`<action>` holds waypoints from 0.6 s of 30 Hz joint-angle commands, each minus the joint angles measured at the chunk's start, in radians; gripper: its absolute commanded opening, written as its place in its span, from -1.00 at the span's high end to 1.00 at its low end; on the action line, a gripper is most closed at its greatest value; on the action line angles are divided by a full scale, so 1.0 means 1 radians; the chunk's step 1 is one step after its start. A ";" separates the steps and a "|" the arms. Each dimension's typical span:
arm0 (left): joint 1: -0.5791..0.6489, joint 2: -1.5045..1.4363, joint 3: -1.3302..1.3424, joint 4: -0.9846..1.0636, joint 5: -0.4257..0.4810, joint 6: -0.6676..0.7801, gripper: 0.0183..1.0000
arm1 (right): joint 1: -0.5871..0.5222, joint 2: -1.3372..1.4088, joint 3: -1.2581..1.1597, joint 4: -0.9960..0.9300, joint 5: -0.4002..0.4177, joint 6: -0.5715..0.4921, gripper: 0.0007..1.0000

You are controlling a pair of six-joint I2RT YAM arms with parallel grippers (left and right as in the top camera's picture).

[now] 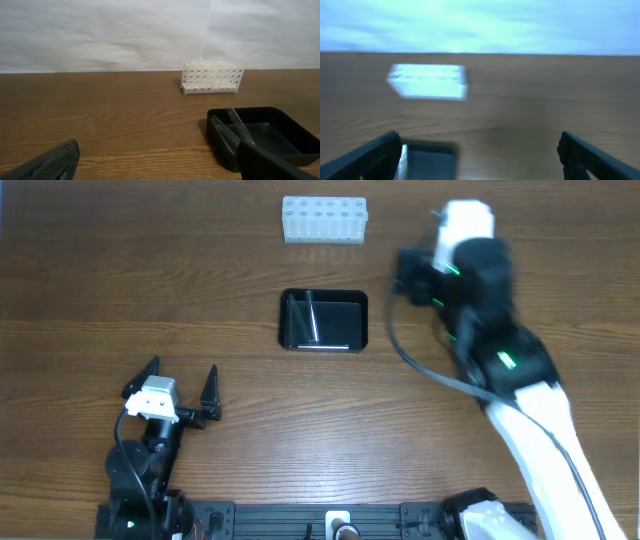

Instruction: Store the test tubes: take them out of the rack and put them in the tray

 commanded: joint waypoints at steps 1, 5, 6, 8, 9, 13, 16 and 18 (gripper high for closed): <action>0.006 -0.007 -0.006 0.002 0.012 0.014 -1.00 | -0.078 -0.251 -0.185 0.024 0.018 -0.051 -0.98; 0.006 -0.007 -0.006 0.002 0.012 0.014 -1.00 | -0.099 -0.487 -0.397 0.080 0.015 -0.069 -0.98; 0.006 -0.007 -0.006 0.002 0.012 0.014 -1.00 | -0.099 -0.542 -0.449 0.094 0.014 -0.077 -0.98; 0.006 -0.007 -0.006 0.002 0.012 0.014 -1.00 | -0.099 -0.636 -0.541 0.116 0.016 -0.089 -0.99; 0.006 -0.007 -0.006 0.002 0.012 0.014 -1.00 | -0.099 -0.677 -0.581 0.122 0.016 -0.095 -0.99; 0.006 -0.007 -0.006 0.002 0.012 0.014 -1.00 | -0.105 -0.824 -0.729 0.153 0.020 -0.111 -0.98; 0.006 -0.007 -0.006 0.002 0.012 0.014 -1.00 | -0.122 -0.903 -0.813 0.189 0.019 -0.114 -0.99; 0.006 -0.007 -0.006 0.002 0.012 0.014 -1.00 | -0.133 -0.945 -0.858 0.210 0.019 -0.115 -0.99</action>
